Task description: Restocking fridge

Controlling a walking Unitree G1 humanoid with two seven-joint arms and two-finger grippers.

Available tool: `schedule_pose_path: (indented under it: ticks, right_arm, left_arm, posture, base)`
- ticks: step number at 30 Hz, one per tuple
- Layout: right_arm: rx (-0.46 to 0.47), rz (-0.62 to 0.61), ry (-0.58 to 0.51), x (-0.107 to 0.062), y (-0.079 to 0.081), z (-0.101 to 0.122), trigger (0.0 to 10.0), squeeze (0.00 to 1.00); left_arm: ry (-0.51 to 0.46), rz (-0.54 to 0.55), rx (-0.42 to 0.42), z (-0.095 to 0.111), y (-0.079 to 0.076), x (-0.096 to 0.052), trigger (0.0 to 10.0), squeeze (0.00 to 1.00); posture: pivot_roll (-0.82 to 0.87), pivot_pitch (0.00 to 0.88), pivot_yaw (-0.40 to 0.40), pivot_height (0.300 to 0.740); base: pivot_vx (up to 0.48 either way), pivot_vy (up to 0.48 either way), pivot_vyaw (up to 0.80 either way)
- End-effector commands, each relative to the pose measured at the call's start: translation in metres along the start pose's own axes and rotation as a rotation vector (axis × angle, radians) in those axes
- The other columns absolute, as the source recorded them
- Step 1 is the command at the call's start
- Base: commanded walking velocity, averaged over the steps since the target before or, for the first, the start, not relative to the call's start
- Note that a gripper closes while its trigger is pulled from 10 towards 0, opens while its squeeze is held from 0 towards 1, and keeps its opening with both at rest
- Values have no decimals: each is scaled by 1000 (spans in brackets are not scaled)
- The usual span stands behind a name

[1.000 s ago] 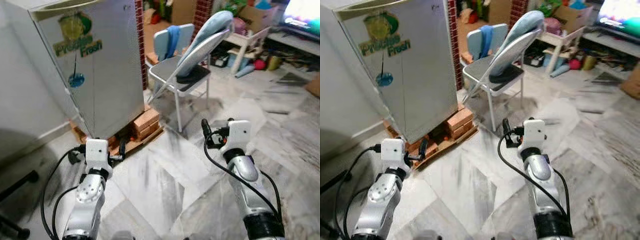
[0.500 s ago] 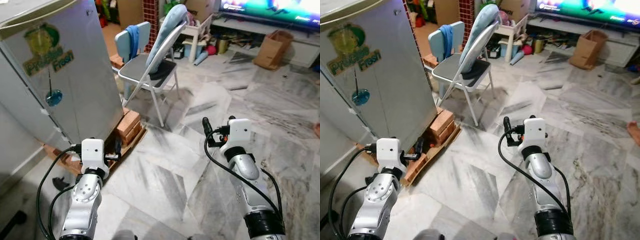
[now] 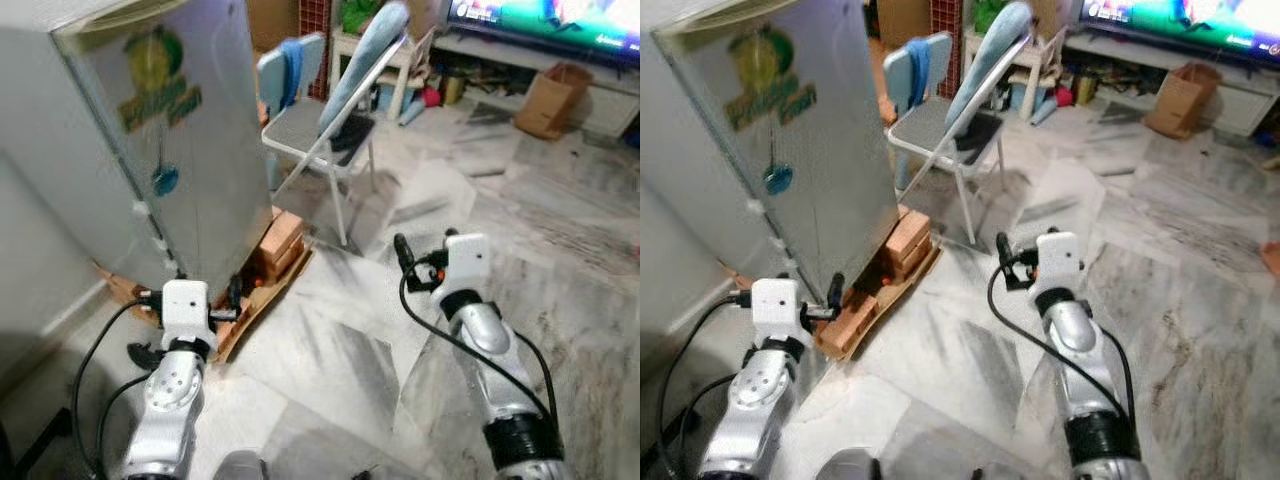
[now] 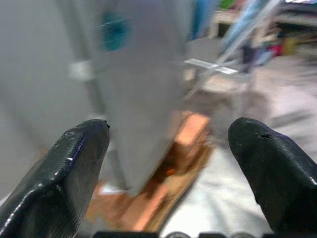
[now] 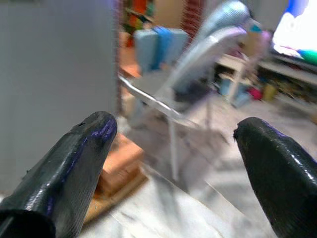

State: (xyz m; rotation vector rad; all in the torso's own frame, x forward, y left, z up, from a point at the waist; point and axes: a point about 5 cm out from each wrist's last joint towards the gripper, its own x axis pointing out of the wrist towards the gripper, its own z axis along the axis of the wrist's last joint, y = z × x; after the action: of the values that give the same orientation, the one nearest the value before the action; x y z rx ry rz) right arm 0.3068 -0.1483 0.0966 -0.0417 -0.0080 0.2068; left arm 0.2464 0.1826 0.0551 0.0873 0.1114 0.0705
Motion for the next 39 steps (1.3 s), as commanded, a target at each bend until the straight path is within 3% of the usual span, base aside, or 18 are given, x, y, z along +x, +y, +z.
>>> schedule_pose_path:
  ticks: [1,9,22,30,38,39]
  right_arm:
    - [-13,-8,21,-2,-7,-3,10000,0]
    - [-7,5,22,0,-2,-4,10000,0]
    - [11,-43,41,-10,-6,-12,10000,0]
    - [-5,-70,51,-22,-12,-17,10000,0]
    - [-85,-114,14,-26,-21,-12,10000,0]
    - [-91,-125,19,-26,-22,-12,10000,0]
  left_arm:
    - [-16,0,-8,4,-6,1,10000,0]
    - [-13,5,-12,3,-5,-2,10000,0]
    - [-36,-41,16,9,-2,4,10000,0]
    - [-39,-49,7,6,1,-5,10000,0]
    - [-43,-52,25,3,4,-9,10000,0]
    - [-47,-74,63,4,1,-8,10000,0]
  posture:
    - [148,37,-77,740]
    - [150,48,-67,740]
    - [142,55,-43,740]
    - [127,65,-29,740]
    - [122,73,-22,740]
    - [122,74,-21,740]
  base:
    - [0,0,0]
    - [0,0,0]
    - [0,480,-206]
    - [0,480,-86]
    - [0,472,0]
    - [0,431,0]
